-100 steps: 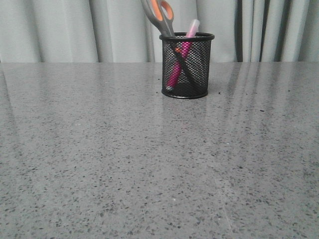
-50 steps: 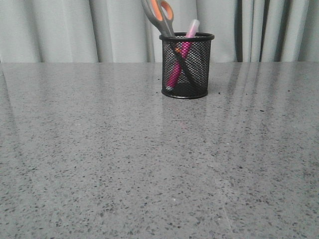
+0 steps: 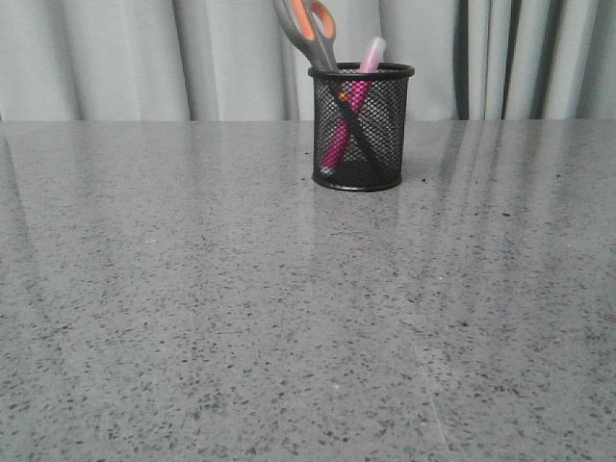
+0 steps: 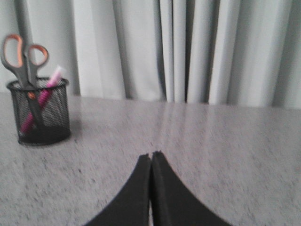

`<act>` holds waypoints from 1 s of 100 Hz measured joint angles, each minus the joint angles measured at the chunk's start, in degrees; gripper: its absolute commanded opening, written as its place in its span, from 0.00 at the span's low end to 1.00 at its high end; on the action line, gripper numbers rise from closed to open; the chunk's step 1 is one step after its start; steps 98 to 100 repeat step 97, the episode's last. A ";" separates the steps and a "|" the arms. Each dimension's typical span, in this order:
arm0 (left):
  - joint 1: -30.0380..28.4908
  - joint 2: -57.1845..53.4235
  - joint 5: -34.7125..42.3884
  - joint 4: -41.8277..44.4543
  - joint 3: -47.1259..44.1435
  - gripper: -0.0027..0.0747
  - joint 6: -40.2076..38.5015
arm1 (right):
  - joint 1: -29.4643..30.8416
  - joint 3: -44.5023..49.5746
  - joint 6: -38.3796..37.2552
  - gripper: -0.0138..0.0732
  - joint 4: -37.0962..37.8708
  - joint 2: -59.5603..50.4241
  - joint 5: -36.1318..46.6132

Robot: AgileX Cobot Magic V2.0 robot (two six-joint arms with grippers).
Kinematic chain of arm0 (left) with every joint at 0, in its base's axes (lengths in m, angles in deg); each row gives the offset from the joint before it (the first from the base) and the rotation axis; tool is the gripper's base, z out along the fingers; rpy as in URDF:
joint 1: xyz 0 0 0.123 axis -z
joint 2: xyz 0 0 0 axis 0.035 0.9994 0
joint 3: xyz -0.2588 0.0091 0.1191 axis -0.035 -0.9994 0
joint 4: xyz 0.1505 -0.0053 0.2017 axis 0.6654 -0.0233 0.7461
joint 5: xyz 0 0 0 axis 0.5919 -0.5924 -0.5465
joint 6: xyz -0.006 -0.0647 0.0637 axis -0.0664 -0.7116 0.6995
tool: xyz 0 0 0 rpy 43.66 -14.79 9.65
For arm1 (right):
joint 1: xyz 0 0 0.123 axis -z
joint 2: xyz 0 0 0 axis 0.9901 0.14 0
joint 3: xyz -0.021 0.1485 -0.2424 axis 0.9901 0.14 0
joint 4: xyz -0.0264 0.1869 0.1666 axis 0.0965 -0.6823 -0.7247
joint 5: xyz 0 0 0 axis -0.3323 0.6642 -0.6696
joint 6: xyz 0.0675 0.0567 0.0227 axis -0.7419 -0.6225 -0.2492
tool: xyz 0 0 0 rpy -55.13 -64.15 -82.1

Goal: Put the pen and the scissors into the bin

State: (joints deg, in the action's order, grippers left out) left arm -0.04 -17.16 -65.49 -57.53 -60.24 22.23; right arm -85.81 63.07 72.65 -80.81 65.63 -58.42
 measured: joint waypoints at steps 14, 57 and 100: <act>0.00 0.00 0.00 0.00 0.00 0.01 0.00 | 2.05 0.00 0.00 0.07 0.91 -0.21 -5.71; 0.00 0.00 0.00 0.00 0.00 0.01 0.00 | 3.04 0.00 -0.24 0.07 2.13 -0.21 -6.43; 0.00 0.00 0.00 0.00 0.00 0.01 0.00 | 3.04 0.00 -0.27 0.07 2.19 -0.21 -6.43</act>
